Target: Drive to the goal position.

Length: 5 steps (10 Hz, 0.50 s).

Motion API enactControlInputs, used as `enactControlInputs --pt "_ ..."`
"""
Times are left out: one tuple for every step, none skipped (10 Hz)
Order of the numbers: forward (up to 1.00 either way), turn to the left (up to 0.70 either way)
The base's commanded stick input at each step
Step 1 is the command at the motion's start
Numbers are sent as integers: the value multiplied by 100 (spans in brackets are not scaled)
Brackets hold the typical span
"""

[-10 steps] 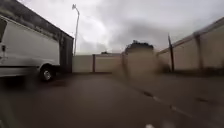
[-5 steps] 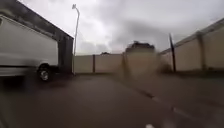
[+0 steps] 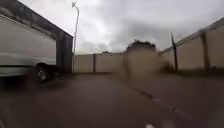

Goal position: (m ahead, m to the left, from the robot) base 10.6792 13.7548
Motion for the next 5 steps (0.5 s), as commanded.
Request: enactControlInputs --pt "50 2" --pt "50 2" --pt "50 2" --pt "50 2" --pt "50 2"
